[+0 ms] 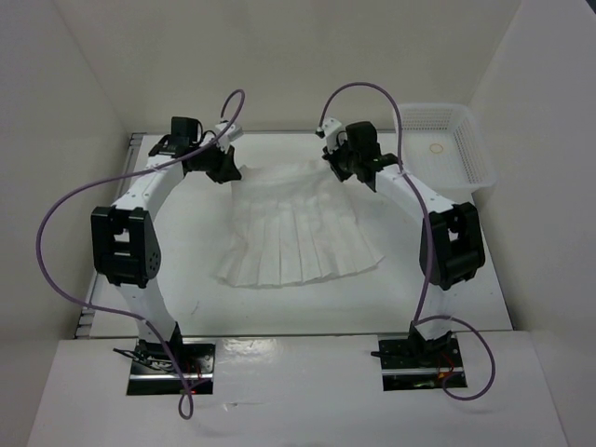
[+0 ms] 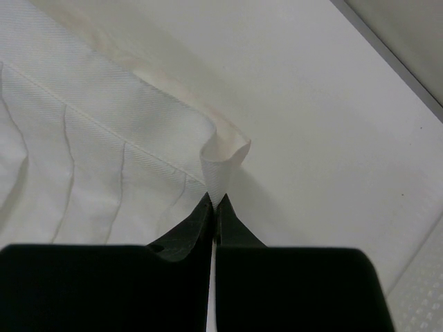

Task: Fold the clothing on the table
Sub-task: Flatten the skirt out

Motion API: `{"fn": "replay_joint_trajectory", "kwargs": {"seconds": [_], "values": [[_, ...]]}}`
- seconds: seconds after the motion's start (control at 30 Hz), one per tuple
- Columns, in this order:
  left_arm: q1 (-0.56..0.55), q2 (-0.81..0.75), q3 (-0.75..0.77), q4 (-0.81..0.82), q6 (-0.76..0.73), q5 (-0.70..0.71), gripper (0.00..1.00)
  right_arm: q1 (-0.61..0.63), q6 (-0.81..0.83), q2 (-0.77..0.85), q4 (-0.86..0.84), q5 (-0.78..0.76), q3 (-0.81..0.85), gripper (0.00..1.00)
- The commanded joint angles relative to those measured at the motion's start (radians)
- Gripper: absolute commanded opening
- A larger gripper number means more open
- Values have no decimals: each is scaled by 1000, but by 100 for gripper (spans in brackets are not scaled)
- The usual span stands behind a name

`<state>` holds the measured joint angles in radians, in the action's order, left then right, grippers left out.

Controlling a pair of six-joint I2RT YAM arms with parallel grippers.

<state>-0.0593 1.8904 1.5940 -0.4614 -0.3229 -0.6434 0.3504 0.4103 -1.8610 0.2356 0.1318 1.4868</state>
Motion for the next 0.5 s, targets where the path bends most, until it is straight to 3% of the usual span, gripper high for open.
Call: {"fn": "replay_joint_trajectory", "kwargs": {"seconds": [0.0,0.47], "values": [[36,-112,-57,-91,-145,-2,0,-30,85,129,56,-29,-40,0],[27,-425,-322,-341,-478,30,7,21,350,477,340,161,-279,1]]}}
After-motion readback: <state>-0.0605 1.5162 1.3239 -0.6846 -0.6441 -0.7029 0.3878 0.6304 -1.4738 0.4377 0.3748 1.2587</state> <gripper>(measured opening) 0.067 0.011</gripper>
